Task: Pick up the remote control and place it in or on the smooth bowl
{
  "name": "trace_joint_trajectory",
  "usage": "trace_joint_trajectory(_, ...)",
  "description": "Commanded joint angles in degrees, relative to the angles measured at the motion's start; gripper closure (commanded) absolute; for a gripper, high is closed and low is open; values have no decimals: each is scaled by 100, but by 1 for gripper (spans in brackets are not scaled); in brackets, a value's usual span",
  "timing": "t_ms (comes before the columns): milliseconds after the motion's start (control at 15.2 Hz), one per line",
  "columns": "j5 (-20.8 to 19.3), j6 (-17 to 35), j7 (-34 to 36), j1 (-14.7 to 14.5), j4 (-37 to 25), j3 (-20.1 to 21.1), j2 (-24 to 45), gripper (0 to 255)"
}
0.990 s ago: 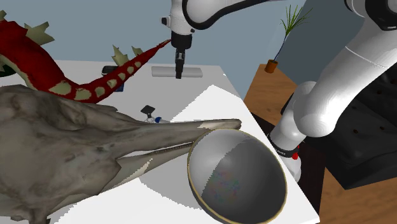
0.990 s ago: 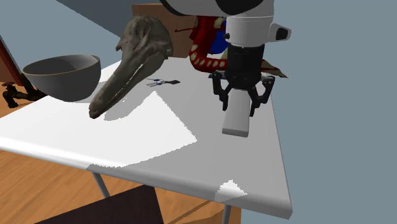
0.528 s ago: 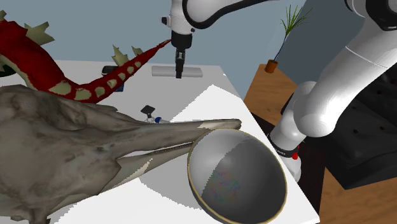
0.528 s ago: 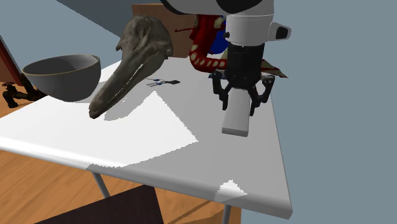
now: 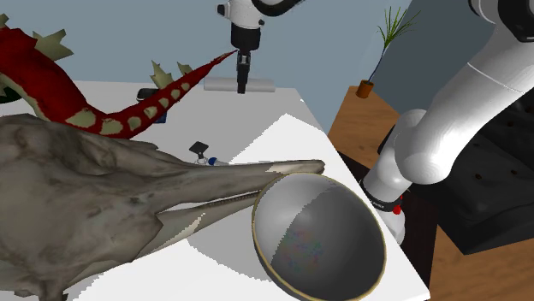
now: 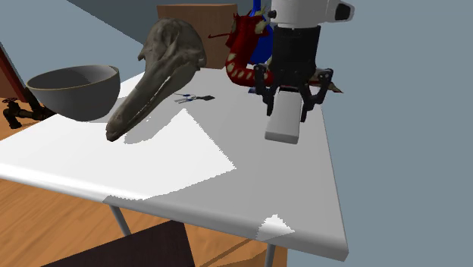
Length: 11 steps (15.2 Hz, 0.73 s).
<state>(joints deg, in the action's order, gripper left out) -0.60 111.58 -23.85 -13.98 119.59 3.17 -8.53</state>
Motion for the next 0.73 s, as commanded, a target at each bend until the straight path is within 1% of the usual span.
trace_joint_trajectory(0,2,-149,0,-1,-125,1,-26,255)
trace_joint_trajectory(660,7,-916,-14,0,-834,-3,-85,255)
